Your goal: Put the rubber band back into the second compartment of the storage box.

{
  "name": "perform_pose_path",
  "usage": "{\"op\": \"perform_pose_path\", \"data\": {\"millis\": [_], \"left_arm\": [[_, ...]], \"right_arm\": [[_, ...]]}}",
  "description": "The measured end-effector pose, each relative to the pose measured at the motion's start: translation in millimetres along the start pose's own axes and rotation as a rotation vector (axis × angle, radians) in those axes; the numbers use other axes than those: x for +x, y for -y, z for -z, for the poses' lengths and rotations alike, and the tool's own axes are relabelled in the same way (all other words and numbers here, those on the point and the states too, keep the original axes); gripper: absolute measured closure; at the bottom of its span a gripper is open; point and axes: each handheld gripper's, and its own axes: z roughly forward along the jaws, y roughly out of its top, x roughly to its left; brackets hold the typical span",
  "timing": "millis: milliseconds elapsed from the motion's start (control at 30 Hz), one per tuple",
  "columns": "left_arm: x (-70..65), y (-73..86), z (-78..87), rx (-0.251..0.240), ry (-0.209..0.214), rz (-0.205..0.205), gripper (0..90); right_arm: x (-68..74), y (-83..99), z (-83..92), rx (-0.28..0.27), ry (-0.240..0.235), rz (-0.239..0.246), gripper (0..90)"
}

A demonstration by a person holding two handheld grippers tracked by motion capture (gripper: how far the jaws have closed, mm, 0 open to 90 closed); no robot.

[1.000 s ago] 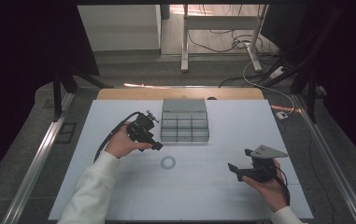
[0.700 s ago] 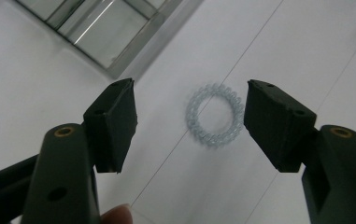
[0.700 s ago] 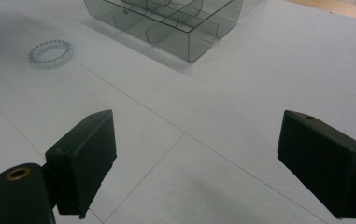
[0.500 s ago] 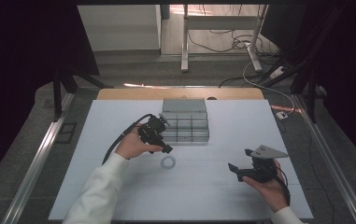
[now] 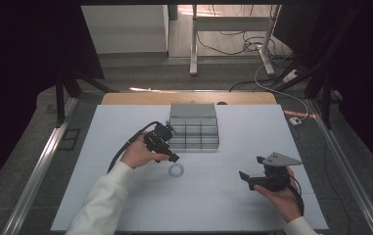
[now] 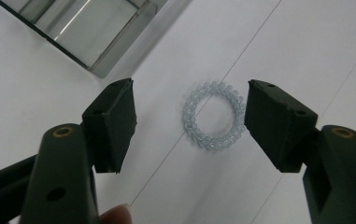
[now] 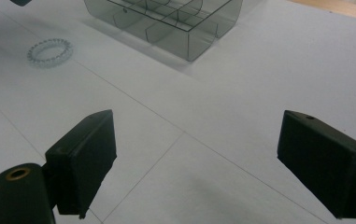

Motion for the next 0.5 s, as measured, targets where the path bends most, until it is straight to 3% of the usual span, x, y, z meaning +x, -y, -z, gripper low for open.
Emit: {"op": "perform_pose_path", "data": {"millis": [500], "left_arm": [[-1.8,4.0,-27.5,0.075,-0.005,-0.018,34.1]], "right_arm": [[0.4,0.2,0.0,0.002,0.001,0.001,12.6]]}}
